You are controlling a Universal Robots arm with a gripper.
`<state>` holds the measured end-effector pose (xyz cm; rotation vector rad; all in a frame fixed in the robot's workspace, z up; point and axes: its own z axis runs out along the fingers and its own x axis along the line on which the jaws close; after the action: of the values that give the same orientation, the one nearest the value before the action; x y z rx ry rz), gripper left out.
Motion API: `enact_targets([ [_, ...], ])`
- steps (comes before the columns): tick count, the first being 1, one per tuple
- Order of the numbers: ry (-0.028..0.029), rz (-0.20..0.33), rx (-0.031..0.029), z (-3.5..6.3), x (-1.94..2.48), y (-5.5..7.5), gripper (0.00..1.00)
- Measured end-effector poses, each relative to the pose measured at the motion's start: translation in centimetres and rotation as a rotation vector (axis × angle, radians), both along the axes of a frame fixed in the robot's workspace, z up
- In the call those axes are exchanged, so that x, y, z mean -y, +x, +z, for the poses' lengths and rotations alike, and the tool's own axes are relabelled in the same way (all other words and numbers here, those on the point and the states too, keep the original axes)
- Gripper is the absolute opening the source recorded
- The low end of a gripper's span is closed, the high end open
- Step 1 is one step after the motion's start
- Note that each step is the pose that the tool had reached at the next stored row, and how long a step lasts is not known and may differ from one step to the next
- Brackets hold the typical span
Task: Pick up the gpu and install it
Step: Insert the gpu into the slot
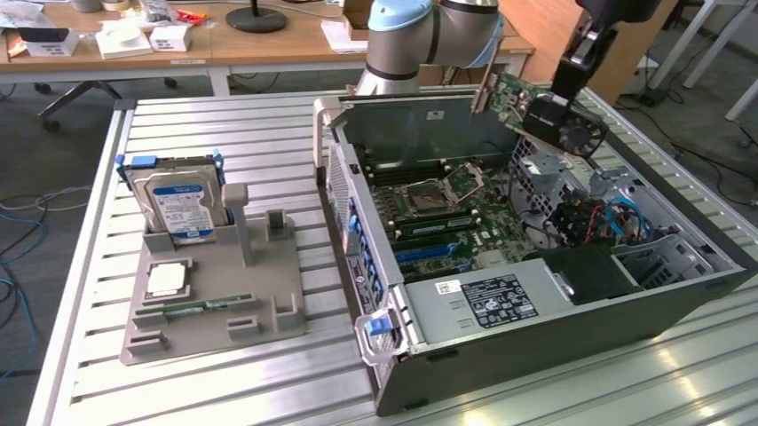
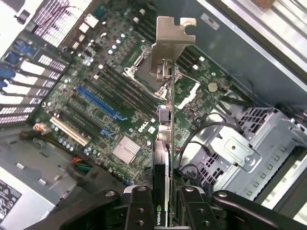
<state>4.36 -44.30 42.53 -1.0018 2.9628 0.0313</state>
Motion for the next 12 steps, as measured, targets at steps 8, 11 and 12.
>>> enact_targets([
  [8,-0.0113,0.182,0.0,-0.05,0.0,0.0,0.26],
  [11,-0.0137,0.226,0.0001,-0.07,0.0,0.0,0.26],
  [12,-0.0145,0.241,0.0001,-0.07,0.0,0.0,0.26],
])
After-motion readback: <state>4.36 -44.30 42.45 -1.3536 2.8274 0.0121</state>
